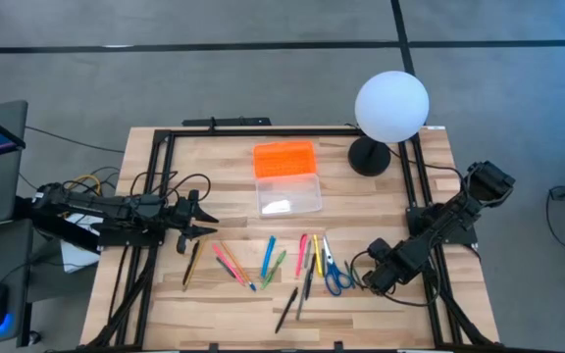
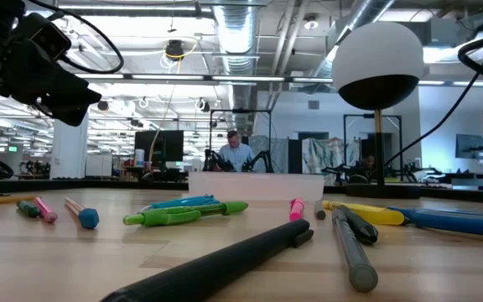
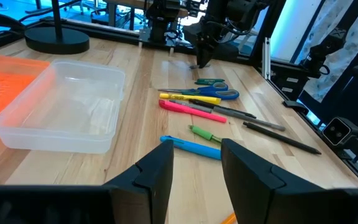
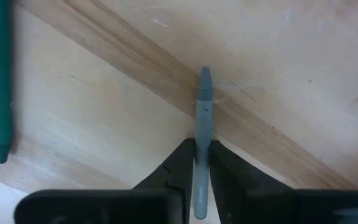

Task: Pick & place school supplies into a supply box
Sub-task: Put the gray crayon into the supply box

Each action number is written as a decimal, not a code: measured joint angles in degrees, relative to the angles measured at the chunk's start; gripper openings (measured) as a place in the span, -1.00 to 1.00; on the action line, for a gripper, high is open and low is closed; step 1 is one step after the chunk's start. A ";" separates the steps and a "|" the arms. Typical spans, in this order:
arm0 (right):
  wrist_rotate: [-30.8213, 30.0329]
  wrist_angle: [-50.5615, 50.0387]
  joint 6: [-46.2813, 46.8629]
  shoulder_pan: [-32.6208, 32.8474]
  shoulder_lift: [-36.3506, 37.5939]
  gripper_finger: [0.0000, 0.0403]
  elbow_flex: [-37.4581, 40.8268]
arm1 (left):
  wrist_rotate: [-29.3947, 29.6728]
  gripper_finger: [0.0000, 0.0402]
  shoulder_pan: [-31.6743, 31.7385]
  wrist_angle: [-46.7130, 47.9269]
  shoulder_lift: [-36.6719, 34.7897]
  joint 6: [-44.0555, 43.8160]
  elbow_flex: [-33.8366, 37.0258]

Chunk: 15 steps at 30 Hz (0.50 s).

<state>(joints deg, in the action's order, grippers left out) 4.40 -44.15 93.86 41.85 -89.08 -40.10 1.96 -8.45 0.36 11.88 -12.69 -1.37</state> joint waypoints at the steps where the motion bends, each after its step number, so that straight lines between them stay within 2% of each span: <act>1: -0.04 -0.01 0.40 0.00 0.00 -0.81 0.00 | 0.00 -0.36 0.00 0.00 0.00 0.00 0.00; 7: -0.59 -0.62 0.55 0.02 0.00 -0.96 -0.02 | 0.00 -0.36 0.01 0.00 0.00 0.00 0.00; 15: -4.51 -1.27 -4.14 0.26 -0.06 -0.97 -0.25 | 0.00 -0.36 0.02 0.00 -0.02 0.00 0.00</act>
<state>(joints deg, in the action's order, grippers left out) -0.11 -45.42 89.73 42.10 -89.13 -40.35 1.96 -8.43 0.36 11.86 -12.69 -1.37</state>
